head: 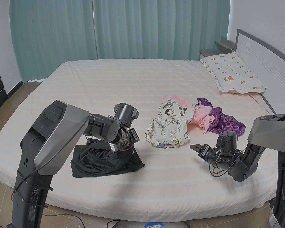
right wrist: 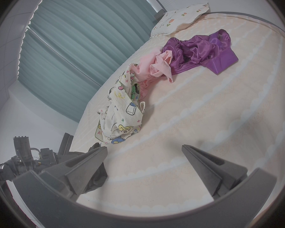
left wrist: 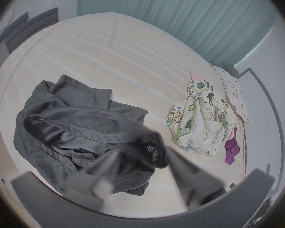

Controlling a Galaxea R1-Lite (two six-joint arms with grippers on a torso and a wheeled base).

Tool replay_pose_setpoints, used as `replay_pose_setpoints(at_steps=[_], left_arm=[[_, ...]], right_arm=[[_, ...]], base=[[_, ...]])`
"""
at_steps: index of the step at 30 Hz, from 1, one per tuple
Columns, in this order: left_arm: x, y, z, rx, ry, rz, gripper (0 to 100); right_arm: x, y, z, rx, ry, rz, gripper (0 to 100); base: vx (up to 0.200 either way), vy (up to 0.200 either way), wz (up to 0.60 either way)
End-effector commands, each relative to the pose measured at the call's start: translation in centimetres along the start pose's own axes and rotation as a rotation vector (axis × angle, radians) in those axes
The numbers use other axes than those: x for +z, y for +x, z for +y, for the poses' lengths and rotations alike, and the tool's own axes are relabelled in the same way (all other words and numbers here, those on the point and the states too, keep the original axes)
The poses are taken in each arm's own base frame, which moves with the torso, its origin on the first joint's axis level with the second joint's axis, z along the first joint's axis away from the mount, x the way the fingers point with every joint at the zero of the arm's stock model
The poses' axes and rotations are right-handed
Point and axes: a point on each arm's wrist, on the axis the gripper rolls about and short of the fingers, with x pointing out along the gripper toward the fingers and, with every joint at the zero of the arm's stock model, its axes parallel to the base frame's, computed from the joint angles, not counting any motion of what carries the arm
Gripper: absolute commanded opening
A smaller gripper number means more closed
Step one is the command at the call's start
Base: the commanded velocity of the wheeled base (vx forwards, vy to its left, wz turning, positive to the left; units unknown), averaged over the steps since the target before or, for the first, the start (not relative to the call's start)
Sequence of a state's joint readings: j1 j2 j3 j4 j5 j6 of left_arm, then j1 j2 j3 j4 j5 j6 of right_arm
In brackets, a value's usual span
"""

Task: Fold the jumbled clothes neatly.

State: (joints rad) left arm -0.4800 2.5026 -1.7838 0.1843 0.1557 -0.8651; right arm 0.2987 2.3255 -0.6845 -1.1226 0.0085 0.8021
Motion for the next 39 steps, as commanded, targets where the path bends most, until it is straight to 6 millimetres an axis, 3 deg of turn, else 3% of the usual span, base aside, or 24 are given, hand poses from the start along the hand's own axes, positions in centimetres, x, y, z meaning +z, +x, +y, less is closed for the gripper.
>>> replay_pose_setpoints(at_steps=[1,10,11,14,17,21,27,33,39], left_arm=[[0.6,0.4,-0.2,-0.010,-0.059,-0.015,100],[4.5,-4.2,0.8,-0.066,-0.192,-0.007,100],[5.3,-5.6,1.8,-0.088,-0.242,0.022,100],[5.8,-6.6,2.9,-0.103,-0.263,0.053,100],[6.7,-8.1,5.4,-0.112,-0.308,0.088,100],[7.7,-8.4,8.8,-0.104,-0.368,0.097,100],[8.2,-8.7,13.0,-0.079,-0.440,0.138,100],[8.7,-8.5,14.8,-0.092,-0.487,0.173,100],[9.0,-8.6,16.2,-0.129,-0.547,0.212,100]], right_arm=[[-0.1,0.0,0.0,-0.001,-0.001,0.004,100],[-0.4,-0.1,-0.2,-0.008,-0.001,0.013,100],[-0.4,-0.1,-0.2,-0.008,-0.001,0.013,100],[-0.4,-0.1,-0.2,-0.008,-0.003,0.013,100],[-0.4,-0.1,-0.2,-0.010,-0.001,0.014,100],[-0.4,-0.1,-0.3,-0.011,-0.001,0.015,100],[-0.5,-0.1,-0.3,-0.012,-0.003,0.017,100],[-0.5,-0.1,-0.3,-0.012,-0.001,0.017,100],[-0.3,-0.1,-0.3,-0.012,0.001,0.012,100]], base=[[0.000,0.000,0.00],[0.000,0.000,0.00],[0.000,0.000,0.00],[0.000,0.000,0.00],[-0.133,0.000,0.00],[-0.200,0.000,0.00],[0.000,0.000,0.00],[0.000,0.000,0.00],[0.000,0.200,0.00]])
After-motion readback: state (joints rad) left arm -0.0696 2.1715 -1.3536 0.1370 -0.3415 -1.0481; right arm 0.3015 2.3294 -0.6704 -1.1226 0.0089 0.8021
